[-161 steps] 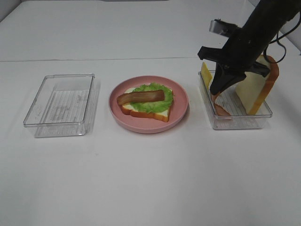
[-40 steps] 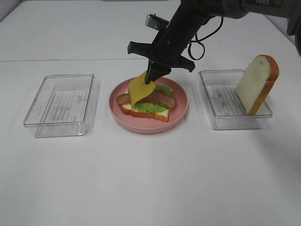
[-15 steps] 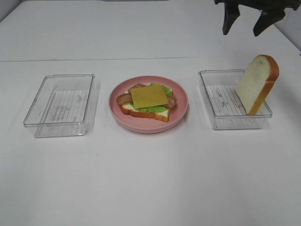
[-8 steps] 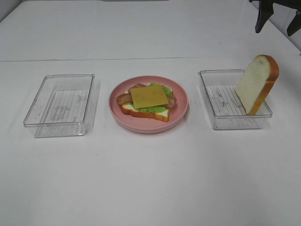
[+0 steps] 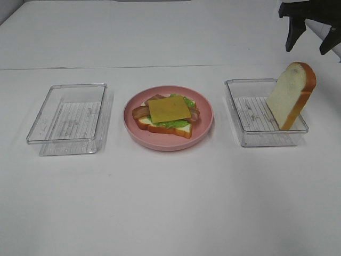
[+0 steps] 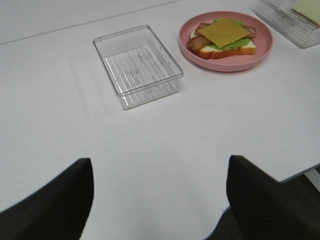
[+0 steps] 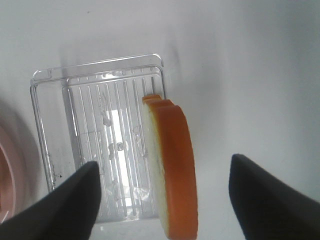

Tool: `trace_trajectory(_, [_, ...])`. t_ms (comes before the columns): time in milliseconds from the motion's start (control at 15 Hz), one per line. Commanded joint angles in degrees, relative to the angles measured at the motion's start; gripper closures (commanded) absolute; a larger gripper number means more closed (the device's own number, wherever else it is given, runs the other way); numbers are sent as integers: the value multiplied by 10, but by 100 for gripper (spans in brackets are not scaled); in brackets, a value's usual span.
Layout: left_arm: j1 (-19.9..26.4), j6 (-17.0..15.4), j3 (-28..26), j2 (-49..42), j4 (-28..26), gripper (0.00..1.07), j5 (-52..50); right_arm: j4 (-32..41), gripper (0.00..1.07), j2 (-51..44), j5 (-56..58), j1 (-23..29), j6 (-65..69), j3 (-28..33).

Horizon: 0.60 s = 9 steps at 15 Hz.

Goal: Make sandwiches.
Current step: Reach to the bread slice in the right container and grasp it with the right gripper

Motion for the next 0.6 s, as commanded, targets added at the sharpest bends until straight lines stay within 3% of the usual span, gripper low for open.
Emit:
trace_trajectory(67, [0,0,1,-12,-3,36,-6,-5,39,2,41,-2,-8,26])
trace_trajectory(467, [0,0,1,-12,-3,36,-6,0,41,37,40,-2,-13,48])
trace_trajectory(600, [0,0,1,-12,-3,36,-6,0,54,41,41,-2,-16,48])
